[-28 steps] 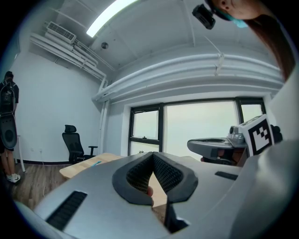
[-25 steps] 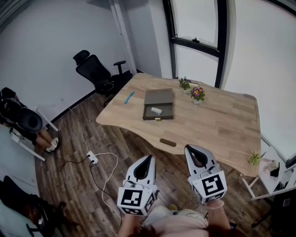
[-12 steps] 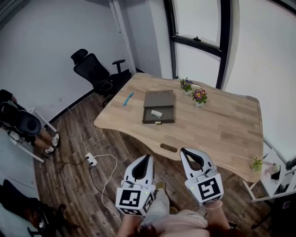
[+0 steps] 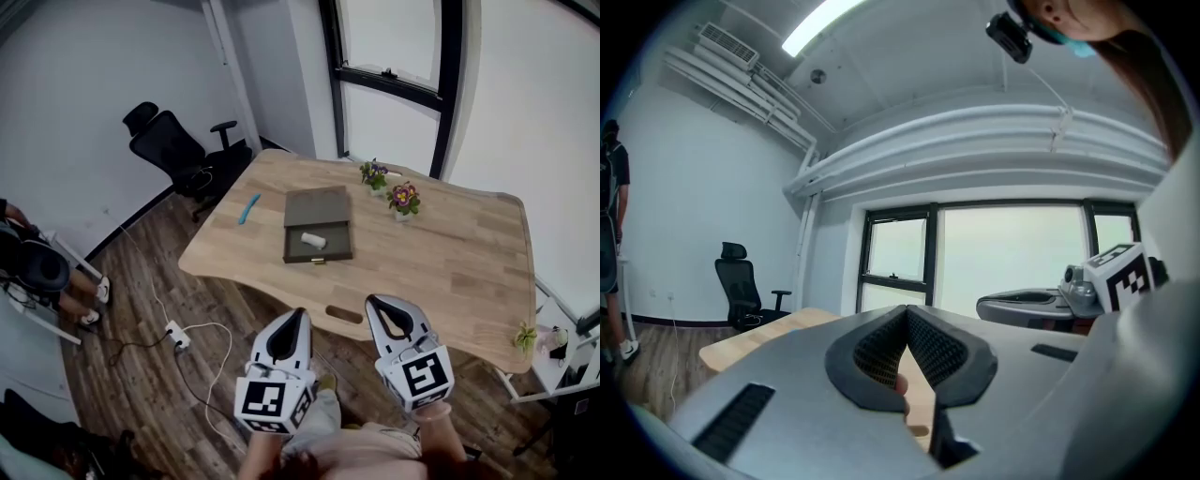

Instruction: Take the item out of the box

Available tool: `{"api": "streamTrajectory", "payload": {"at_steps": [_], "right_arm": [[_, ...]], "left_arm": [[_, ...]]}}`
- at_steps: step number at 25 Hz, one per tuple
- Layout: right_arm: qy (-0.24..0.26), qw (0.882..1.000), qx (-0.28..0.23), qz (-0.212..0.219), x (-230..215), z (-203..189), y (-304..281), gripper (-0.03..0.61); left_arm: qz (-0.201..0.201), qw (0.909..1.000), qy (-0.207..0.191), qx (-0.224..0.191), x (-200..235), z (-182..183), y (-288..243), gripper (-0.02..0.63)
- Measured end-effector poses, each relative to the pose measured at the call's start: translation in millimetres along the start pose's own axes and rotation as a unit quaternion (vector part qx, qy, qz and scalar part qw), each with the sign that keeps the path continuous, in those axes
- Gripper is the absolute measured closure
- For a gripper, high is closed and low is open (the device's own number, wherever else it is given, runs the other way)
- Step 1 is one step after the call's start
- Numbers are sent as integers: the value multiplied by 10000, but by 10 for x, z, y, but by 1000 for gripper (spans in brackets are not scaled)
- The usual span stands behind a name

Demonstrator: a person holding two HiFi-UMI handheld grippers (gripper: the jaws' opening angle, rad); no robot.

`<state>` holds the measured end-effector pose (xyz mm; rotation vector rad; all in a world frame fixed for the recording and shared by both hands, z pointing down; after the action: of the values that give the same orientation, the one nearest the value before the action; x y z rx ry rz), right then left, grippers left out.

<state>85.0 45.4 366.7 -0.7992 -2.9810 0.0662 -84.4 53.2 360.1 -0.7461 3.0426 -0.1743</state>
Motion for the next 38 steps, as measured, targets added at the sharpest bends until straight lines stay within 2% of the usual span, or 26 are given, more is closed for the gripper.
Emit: {"api": "streamTrajectory", "payload": {"at_steps": [9, 14, 25, 38], "right_arm": [[-8, 9999, -89, -89, -78, 17, -594, 578], [-64, 9997, -125, -217, -132, 49, -891, 578], [-15, 9997, -9, -261, -160, 22, -1489, 578], [-39, 9991, 379, -174, -328, -134, -1798, 568]], "left_arm": [[-180, 9998, 59, 29, 430, 9, -435, 612], [-331, 9994, 74, -90, 679, 54, -657, 612], [-476, 9987, 166, -26, 1158, 25, -1017, 612], [-704, 9970, 296, 157, 1229, -89, -1452, 612]]}}
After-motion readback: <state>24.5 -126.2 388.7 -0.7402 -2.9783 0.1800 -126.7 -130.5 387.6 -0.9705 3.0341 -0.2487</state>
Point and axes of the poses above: the fingertips, and each gripper's own axes: y backward along the fingers, x to its left, z out of its top, the point moved 6 cm from there along y, backward along the fingers, and after that the axes turned 4 degrees about -y, right-handed, at the moved point
